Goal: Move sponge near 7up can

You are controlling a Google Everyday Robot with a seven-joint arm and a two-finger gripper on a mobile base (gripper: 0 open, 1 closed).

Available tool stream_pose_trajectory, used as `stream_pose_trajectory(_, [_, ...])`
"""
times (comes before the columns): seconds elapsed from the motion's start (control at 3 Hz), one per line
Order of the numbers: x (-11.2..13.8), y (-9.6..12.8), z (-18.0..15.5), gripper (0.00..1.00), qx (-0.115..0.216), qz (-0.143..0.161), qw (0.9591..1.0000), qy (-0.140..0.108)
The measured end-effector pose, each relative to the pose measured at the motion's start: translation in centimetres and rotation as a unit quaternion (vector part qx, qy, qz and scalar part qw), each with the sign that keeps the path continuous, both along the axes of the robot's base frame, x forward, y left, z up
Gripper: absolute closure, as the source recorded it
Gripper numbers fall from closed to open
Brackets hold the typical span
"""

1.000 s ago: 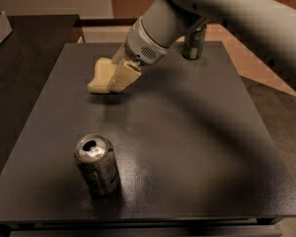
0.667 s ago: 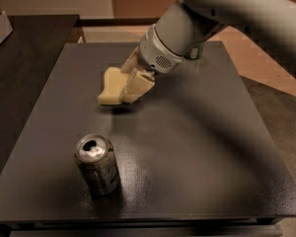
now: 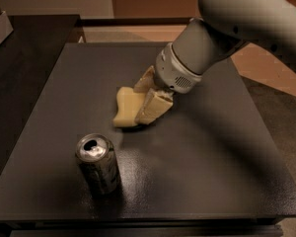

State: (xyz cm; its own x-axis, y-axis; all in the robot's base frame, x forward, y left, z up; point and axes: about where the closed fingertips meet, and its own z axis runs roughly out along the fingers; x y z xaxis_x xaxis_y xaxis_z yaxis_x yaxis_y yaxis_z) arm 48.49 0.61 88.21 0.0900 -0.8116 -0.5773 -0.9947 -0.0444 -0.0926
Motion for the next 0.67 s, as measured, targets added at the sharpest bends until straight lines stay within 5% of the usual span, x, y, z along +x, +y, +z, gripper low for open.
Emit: stream_pose_trajectory(0.67, [-4.3, -1.6, -1.0, 1.00, -0.007, 0.034, 0.9994, 0.008])
